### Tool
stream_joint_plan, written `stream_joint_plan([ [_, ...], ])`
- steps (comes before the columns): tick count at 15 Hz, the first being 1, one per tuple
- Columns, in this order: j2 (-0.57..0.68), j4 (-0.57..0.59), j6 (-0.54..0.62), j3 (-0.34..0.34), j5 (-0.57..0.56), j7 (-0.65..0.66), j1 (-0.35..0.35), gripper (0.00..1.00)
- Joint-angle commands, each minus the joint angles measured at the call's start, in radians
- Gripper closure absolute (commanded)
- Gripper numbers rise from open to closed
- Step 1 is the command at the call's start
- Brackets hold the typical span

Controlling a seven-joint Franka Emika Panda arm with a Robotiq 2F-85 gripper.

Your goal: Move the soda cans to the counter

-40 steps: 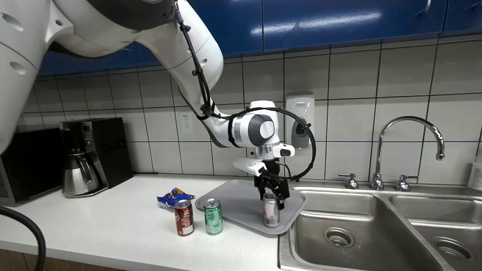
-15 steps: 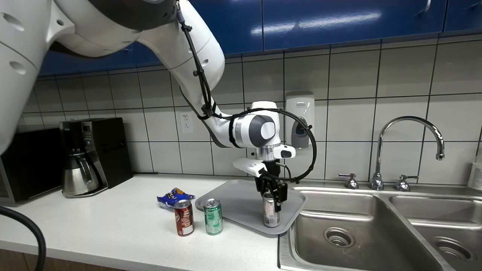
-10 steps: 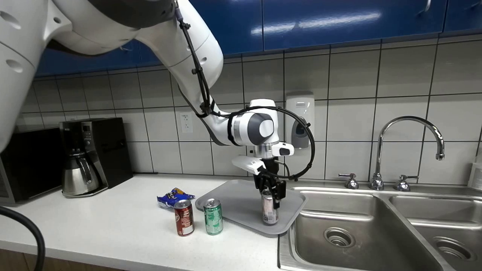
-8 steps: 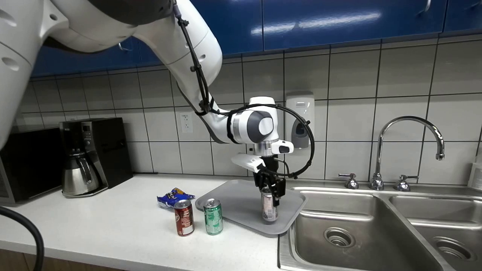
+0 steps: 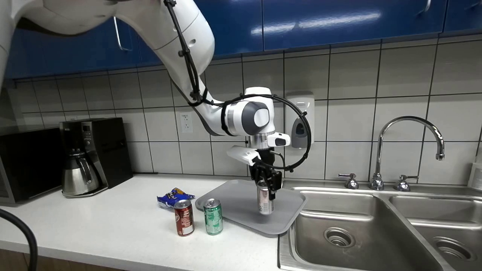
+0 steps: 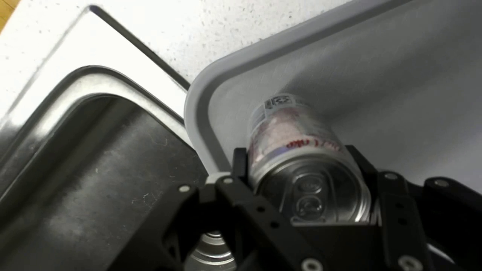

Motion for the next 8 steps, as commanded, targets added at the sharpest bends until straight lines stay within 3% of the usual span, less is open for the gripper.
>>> stream_joint_plan([
  [1,-0.091,-0.089,0.018,0.009,-0.014,0.001,0.011,0.62],
  [8,-0.174,-0.211,0.031,0.021,-0.041,0.025,0.053,0.62],
])
